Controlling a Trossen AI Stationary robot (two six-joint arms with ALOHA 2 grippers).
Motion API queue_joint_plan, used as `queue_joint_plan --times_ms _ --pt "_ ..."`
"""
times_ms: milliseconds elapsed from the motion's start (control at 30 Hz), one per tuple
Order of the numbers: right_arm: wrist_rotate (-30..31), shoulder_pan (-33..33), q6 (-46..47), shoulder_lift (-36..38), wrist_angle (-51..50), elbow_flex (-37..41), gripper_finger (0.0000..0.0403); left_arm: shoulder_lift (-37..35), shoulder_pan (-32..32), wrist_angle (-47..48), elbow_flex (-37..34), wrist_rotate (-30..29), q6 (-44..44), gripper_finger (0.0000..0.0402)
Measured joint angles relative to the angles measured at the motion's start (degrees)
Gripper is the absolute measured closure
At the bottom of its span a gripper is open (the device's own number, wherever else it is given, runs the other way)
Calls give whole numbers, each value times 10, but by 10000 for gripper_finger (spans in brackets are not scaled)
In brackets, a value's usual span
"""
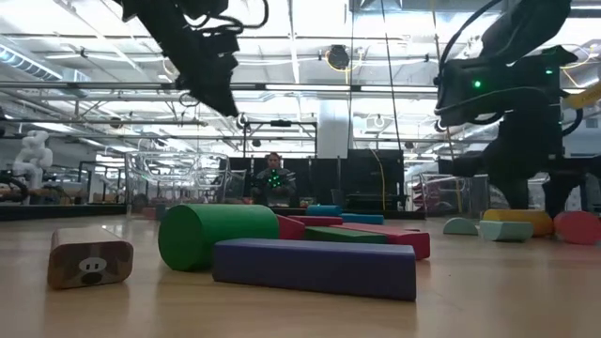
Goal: Sort blocks by size
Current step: Put the blue rectangle block into the top left transparent bin
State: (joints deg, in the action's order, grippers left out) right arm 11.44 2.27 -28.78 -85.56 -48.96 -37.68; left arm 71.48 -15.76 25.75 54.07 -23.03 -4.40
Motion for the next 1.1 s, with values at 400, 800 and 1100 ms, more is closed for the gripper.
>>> queue_joint_plan --times_ms 400,800,1100 --pt "129 -1 118 24 105 -48 330 14 54 -327 -106 147 -61 217" --pt "196 -18 112 24 369 -76 330 143 65 -493 -106 176 -264 217" --pt "205 -47 95 0 419 -78 330 200 63 -614 -106 201 -327 215"
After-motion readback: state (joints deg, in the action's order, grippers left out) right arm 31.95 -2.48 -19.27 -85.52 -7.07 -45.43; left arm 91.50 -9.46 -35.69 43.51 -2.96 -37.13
